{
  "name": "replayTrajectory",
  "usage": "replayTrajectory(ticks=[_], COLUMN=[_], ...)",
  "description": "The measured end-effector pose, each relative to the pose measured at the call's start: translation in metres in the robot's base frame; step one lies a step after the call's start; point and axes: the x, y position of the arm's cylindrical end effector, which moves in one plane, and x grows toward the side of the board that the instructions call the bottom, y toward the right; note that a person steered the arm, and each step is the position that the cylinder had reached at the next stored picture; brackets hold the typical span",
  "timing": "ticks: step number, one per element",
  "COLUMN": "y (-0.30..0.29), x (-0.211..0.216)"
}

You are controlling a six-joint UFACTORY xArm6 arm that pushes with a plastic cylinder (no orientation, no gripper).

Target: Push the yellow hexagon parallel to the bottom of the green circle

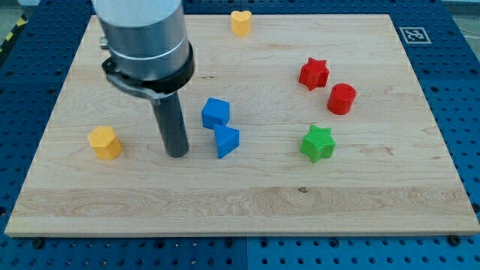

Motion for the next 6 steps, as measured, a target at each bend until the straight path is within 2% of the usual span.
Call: replayTrajectory(ticks=[1, 2, 5, 6], y=[0.000, -0.005, -0.050, -0.081], x=[0.019, 0.020, 0.039, 0.039])
